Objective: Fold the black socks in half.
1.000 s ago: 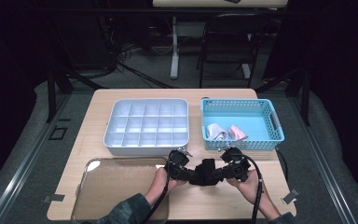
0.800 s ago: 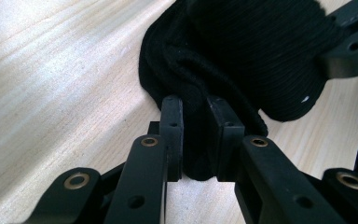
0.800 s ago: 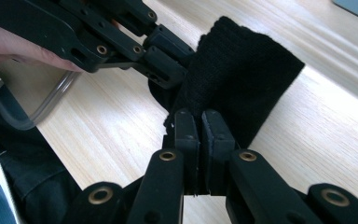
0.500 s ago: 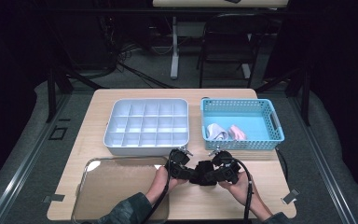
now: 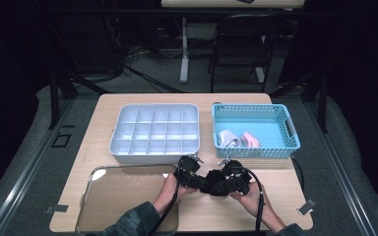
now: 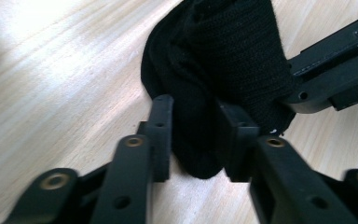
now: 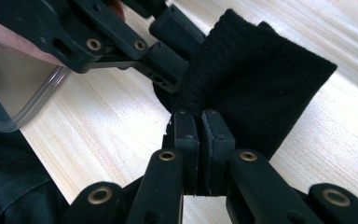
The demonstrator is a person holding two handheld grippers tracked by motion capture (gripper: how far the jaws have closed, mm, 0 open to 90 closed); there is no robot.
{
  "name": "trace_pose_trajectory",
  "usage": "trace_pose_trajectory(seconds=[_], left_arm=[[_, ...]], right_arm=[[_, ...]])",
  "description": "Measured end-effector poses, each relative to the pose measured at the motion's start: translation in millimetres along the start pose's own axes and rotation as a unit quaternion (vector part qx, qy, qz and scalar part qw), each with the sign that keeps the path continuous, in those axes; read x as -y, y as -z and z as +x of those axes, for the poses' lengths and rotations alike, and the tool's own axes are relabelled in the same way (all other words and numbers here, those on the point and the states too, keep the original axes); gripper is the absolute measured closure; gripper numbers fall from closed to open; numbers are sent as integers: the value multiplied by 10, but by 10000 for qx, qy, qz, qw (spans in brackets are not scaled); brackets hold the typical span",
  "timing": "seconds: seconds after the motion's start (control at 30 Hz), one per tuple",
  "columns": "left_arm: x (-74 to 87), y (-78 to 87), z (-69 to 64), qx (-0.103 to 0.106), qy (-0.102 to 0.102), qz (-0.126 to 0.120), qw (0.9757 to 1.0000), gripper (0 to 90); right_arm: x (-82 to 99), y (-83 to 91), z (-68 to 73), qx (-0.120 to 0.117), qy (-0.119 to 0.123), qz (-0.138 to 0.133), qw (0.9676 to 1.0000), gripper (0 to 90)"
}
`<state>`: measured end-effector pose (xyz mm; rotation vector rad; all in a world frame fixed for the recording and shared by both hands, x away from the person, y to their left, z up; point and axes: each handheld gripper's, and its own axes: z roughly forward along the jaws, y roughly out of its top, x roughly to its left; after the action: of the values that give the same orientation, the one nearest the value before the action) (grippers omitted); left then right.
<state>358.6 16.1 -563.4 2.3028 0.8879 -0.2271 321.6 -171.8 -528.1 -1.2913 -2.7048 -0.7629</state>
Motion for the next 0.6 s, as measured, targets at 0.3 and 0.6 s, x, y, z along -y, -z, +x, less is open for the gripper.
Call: trace_pose_trajectory(seconds=[0.3, 0.6], left_arm=[[-129, 266, -29, -42, 211, -598, 9980, 476], [-224, 46, 1, -29, 387, -412, 9984, 417]], right_arm=[[-5, -10, 18, 57, 5, 9, 10000, 860], [2, -57, 64, -5, -202, -110, 9997, 853]])
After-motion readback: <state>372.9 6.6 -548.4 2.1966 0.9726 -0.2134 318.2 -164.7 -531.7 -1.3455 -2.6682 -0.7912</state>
